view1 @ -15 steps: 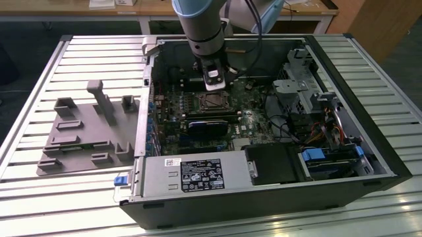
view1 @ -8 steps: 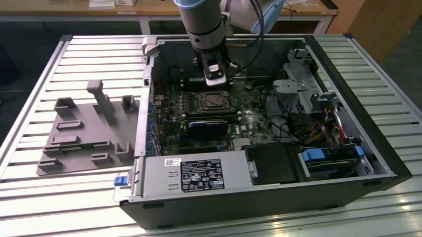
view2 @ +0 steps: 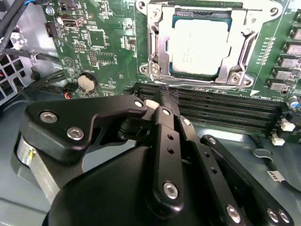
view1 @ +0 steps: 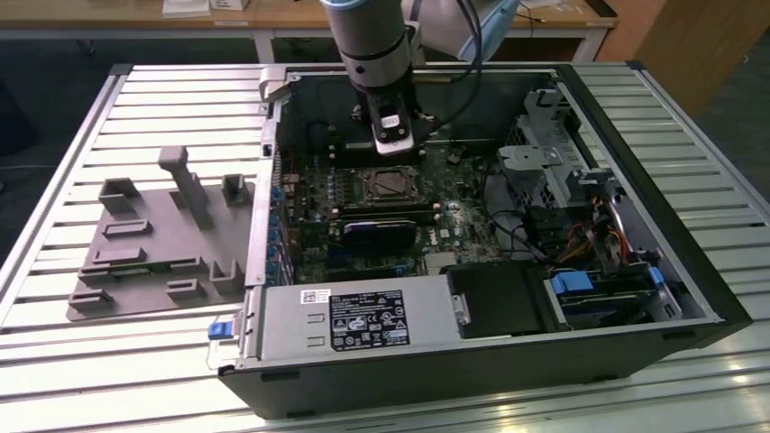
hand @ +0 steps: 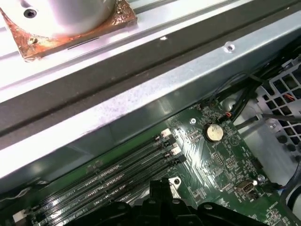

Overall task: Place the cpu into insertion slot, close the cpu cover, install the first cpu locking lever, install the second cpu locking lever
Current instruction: 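Install the first cpu locking lever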

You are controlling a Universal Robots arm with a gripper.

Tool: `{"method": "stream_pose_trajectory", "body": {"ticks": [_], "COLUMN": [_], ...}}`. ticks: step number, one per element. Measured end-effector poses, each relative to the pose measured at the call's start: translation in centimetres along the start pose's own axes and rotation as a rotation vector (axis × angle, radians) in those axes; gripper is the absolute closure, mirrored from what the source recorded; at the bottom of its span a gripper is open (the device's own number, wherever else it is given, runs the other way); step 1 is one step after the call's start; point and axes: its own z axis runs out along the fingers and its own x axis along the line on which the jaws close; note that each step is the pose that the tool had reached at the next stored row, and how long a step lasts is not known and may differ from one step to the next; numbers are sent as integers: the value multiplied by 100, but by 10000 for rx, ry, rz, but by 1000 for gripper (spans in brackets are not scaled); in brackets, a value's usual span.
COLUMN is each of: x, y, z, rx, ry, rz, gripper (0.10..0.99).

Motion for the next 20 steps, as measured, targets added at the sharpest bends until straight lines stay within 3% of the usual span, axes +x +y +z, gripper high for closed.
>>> {"method": "stream_pose_trajectory", "body": {"ticks": [2,3,6,7,9,11,15,20], "x": [-12,-21,-36,-46,-59,-74,-100,-145], "y": [8,14,22,28,35,43,2,-75], "z": [7,11,16,20,23,28,33,23], "rx": [283,533,963,1298,1594,1848,2033,2100], "ry": [101,173,198,172,176,275,526,639], "rz": [-11,-27,-80,-130,-173,-187,-161,-147], "gripper": [984,984,984,984,984,984,984,984]}}
